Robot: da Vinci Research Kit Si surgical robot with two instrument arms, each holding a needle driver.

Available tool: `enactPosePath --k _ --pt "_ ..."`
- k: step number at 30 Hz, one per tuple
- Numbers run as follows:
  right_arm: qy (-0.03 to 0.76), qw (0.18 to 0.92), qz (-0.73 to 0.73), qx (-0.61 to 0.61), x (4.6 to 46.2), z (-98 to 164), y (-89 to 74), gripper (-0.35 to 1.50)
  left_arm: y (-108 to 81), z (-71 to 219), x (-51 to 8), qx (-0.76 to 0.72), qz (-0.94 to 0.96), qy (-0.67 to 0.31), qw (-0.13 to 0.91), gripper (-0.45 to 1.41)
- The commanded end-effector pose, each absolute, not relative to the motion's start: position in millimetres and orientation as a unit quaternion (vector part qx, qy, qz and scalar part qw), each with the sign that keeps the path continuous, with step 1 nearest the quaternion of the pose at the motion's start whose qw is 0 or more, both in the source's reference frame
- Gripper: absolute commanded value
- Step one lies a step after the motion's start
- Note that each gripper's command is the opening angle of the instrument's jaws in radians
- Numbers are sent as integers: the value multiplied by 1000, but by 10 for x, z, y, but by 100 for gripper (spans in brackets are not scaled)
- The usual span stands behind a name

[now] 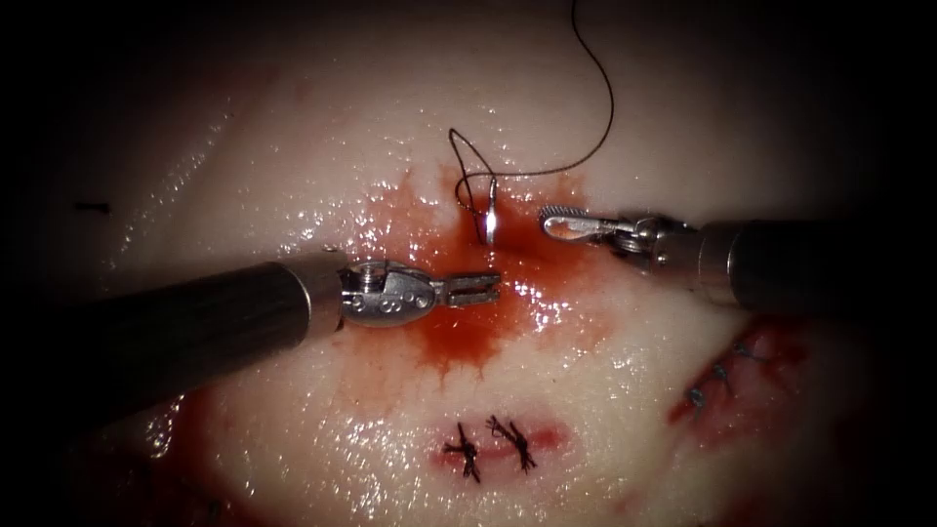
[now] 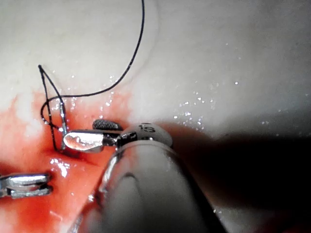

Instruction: Wound Closure

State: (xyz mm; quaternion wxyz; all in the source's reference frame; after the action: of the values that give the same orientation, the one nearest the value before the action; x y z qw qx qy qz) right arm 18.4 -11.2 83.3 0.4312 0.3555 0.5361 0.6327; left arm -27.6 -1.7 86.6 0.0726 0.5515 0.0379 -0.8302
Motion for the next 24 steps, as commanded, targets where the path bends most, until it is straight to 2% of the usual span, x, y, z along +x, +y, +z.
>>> enactPosePath --k 1,5,7,12,14,22,24 --pt "540 438 627 350 190 838 -114 115 -18 871 -282 555 -828 49 63 -45" --pt "556 468 604 328 189 836 -113 115 -23 863 -279 576 -810 110 9 -45" --pt "563 481 591 320 190 835 -113 108 -25 855 -278 586 -797 145 -25 -45" --pt "595 541 529 271 191 832 -115 69 -29 830 -271 599 -768 214 -74 -45" --pt "608 565 498 252 192 831 -116 61 -31 820 -268 601 -758 237 -91 -45" --pt "591 670 380 239 204 818 -122 83 -37 775 -257 616 -706 316 -148 -45" --pt "602 678 350 235 208 813 -127 76 -38 766 -254 620 -694 331 -158 -45"
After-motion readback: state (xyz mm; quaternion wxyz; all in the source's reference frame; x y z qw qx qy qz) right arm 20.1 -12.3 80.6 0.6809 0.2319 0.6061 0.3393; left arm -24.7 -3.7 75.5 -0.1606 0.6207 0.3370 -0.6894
